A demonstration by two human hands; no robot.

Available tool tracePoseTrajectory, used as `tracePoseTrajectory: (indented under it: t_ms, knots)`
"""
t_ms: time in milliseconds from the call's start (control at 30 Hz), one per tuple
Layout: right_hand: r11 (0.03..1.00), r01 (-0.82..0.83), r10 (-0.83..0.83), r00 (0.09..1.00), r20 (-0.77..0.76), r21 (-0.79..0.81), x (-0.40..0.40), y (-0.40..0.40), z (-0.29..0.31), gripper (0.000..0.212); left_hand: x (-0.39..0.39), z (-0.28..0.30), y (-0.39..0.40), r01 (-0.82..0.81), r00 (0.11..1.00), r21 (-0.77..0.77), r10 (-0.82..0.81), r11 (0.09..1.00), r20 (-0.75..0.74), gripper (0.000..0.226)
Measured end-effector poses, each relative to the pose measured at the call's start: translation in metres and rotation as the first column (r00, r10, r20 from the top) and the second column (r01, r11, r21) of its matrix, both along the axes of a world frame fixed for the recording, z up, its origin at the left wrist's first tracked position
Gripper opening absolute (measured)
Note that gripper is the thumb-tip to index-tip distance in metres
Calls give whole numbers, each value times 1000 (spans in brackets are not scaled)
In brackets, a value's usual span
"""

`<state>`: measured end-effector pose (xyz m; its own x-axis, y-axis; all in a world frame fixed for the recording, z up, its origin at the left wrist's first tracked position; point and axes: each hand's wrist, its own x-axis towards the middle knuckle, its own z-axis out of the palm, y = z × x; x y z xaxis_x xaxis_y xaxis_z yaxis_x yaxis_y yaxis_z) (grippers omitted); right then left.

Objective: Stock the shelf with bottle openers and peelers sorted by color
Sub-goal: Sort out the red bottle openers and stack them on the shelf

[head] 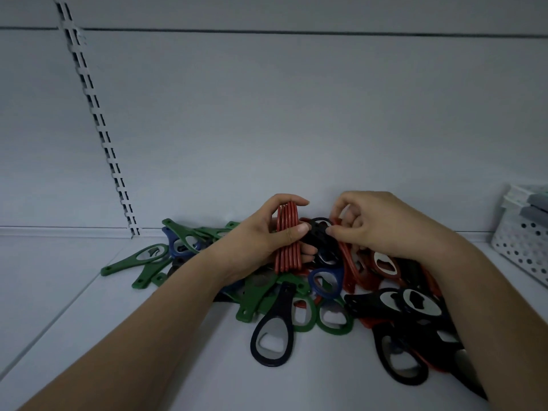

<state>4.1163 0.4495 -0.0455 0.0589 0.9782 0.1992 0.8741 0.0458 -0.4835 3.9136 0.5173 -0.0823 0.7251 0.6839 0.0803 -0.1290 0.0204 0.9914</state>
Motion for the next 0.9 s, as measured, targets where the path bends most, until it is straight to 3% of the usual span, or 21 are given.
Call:
tracePoseTrajectory:
  t_ms: [167,533,700,833,900]
  knots:
    - [999,14,-12,999,-44,45,3,-3,6,6,0,-2,1,8,1000,62,-8,998,-10,40]
    - [955,205,-99,902,-420,216,7,-8,16,14,3,-6,7,-11,1000,84,10,996,16,43]
    - [903,301,-50,781,-623,306,3,-10,19,14,3,-8,8,-43,997,46,40,998,71,47]
    - [938,235,25,684,-729,254,-18,-6,11,12,5,-8,10,-80,976,-72,93,994,196,44]
    - [954,172,48,721,-691,246,-34,-4,2,15,6,-6,10,-121,953,-147,157,982,258,39]
